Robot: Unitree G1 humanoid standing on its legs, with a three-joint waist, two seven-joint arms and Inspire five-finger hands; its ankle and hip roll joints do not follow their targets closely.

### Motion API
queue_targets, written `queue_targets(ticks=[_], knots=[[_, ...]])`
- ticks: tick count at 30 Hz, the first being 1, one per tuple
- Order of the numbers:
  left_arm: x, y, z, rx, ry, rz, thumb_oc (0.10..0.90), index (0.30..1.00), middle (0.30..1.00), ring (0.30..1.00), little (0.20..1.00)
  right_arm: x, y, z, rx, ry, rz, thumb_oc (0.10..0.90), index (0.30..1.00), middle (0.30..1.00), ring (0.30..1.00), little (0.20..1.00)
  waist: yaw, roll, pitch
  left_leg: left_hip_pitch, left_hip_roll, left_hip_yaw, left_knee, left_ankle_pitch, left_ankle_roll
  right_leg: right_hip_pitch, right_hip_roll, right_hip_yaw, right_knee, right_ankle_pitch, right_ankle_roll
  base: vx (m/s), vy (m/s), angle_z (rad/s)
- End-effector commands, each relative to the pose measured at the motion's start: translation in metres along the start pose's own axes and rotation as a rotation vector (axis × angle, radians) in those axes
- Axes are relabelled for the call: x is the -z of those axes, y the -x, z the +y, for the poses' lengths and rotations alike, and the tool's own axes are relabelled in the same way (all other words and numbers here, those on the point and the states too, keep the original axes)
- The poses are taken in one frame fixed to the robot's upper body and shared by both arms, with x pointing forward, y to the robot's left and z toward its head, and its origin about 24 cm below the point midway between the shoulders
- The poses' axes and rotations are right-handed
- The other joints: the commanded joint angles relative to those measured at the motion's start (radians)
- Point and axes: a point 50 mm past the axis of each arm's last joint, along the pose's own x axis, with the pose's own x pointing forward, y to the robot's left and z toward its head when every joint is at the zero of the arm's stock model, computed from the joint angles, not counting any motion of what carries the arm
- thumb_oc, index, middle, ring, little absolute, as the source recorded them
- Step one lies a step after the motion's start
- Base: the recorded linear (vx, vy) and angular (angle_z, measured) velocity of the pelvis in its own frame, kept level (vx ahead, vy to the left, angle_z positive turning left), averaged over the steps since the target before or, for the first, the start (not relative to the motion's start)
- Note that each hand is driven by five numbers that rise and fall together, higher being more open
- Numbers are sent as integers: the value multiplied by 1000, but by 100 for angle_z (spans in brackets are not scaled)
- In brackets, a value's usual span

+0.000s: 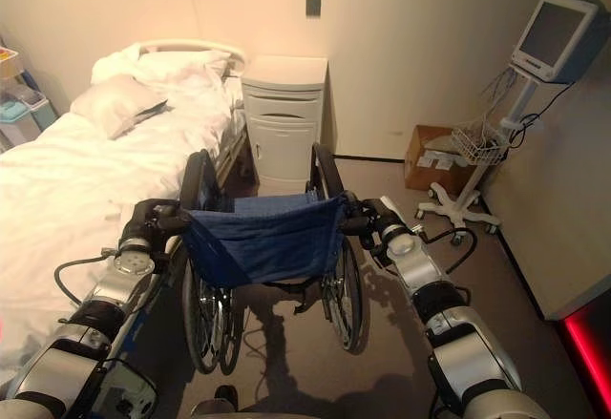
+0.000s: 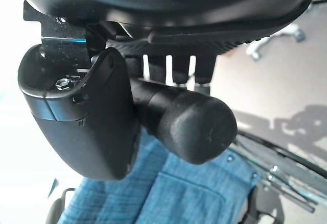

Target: Push the wheelchair next to the bed

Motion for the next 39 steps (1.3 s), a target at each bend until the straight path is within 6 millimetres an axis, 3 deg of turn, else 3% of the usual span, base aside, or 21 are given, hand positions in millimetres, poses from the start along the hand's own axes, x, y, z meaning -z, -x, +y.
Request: queue_targets(ticks=[1,6,15,18,21,22,25,26,28,30,31,33,35,36,39], knots=[[20,6,-25,174,-111,60,400,300,300,300,300,73,13,36,-149,160,244,400,300,300,300,300,-33,6,25,23,-42,-31,-274,173,24,90,22,-67,99,-62,58,231,180,-8],[10,1,-19,170,-135,42,400,300,300,300,300,71,13,41,-148,156,241,400,300,300,300,300,-48,15,7,47,-76,-29,-303,161,55,46,11,-45,171,-38,84,207,197,-17],[10,2,-20,160,-132,61,400,300,300,300,300,79,20,40,-147,177,251,400,300,300,300,300,-58,37,15,75,-126,4,-297,116,95,-76,-14,-28,501,9,101,201,166,-9],[14,4,-19,143,-124,69,400,300,300,300,300,78,20,41,-163,180,243,400,300,300,300,300,-68,24,23,107,-135,18,-297,93,99,-138,-33,-44,442,86,101,236,-27,-5],[17,6,-19,133,-133,62,400,300,300,300,300,79,23,43,-170,171,241,400,300,300,300,300,-87,-2,39,148,-148,20,-289,44,102,-197,-81,-51,255,180,107,291,-184,7],[14,6,-19,127,-131,40,400,300,300,300,300,79,24,42,-168,160,247,400,300,300,300,300,-98,-22,53,163,-156,17,-261,-9,107,-235,-124,-45,117,248,128,427,-320,25],[10,5,-18,140,-139,6,400,300,300,300,300,78,23,41,-153,134,262,400,300,300,300,300,-91,-18,67,162,-126,29,-193,-72,106,-238,-152,-75,-1,233,140,268,-252,41],[9,4,-18,139,-138,5,400,300,300,300,300,78,23,41,-152,134,261,400,300,300,300,300,-94,-25,70,154,-130,35,-187,-62,108,-241,-158,-82,-5,243,131,295,-260,55],[9,3,-15,144,-135,4,400,300,300,300,300,71,20,41,-145,104,260,400,300,300,300,300,-85,-41,72,127,-122,50,1,-169,114,-206,-140,-107,57,195,132,340,-282,57],[12,3,-15,142,-110,17,400,300,300,300,300,71,20,41,-147,97,264,400,300,300,300,300,-83,-42,70,124,-124,41,41,-173,106,-193,-123,-112,76,163,118,302,-208,48],[19,6,-16,144,-113,42,400,300,300,300,300,71,18,39,-165,87,266,400,300,300,300,300,-87,-53,55,82,-101,42,206,-8,37,-151,-45,-112,82,110,61,382,-235,57],[29,9,-15,129,-93,63,400,300,300,300,300,69,16,34,-184,122,255,400,300,300,300,300,-89,-50,47,45,-41,59,334,142,-47,-72,12,-130,32,67,9,377,-172,26],[30,9,-15,123,-82,67,400,300,300,300,300,68,15,31,-183,140,253,400,300,300,300,300,-92,-49,49,15,-24,63,385,170,-66,-42,28,-126,17,48,-8,257,-38,-24],[27,7,-15,118,-69,68,400,300,300,300,300,66,15,24,-175,162,252,400,300,300,300,300,-86,-56,61,-70,25,93,442,192,-84,33,39,-136,-14,15,-29,337,37,-24],[21,5,-13,106,-53,62,400,300,300,300,300,61,12,24,-171,170,244,400,300,300,300,300,-66,-53,95,-149,105,95,362,229,-79,105,51,-114,-33,-14,-37,293,106,-9]])
